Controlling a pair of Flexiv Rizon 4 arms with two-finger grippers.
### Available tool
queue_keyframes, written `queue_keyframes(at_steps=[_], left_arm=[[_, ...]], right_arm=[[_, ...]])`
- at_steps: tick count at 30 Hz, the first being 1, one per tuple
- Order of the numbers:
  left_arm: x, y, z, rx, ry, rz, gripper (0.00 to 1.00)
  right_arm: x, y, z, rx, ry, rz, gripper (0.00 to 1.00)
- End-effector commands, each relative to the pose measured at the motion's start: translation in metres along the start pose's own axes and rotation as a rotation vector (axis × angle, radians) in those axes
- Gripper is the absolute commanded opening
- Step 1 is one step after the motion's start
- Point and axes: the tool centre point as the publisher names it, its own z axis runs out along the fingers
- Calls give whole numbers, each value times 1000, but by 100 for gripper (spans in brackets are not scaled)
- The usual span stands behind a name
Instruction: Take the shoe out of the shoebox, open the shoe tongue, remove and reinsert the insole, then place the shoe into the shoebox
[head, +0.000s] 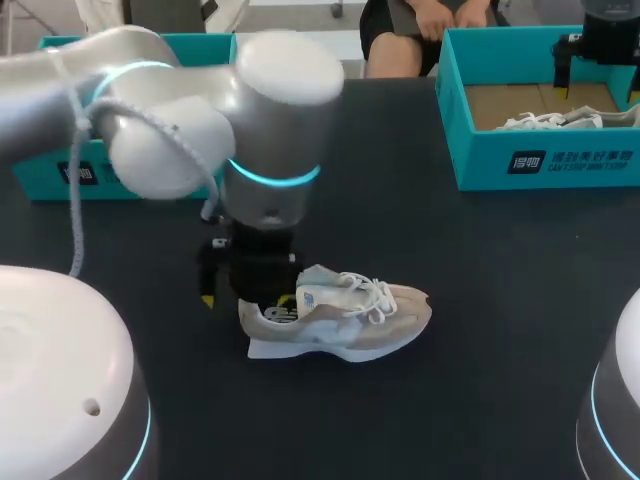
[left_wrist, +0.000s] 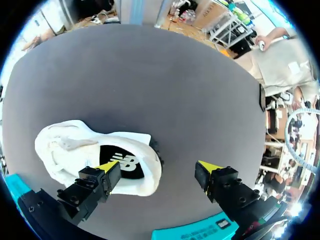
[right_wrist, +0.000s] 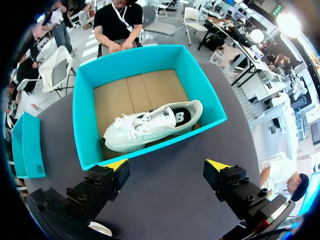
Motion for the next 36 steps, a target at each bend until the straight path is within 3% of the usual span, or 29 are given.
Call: queue_keyframes(at_steps=[1,5,23,25,36], left_arm=[[47,4,-24,67,-236,-83,100],[65,-1,-35,181,-285,-174,100],[69,0,-33,183,-268,-184,100],[73,3,-31,215,-281,-242,100],[97,23,-31,580,-532,-672,100]], right_arm=[[-1,-1,0,-1,1,0,100],[-1,-1,0,-1,1,0,100],[-1,-1,0,-1,1,0,100],[-1,-1,0,-1,1,0,100],[-1,-1,0,-1,1,0,100]])
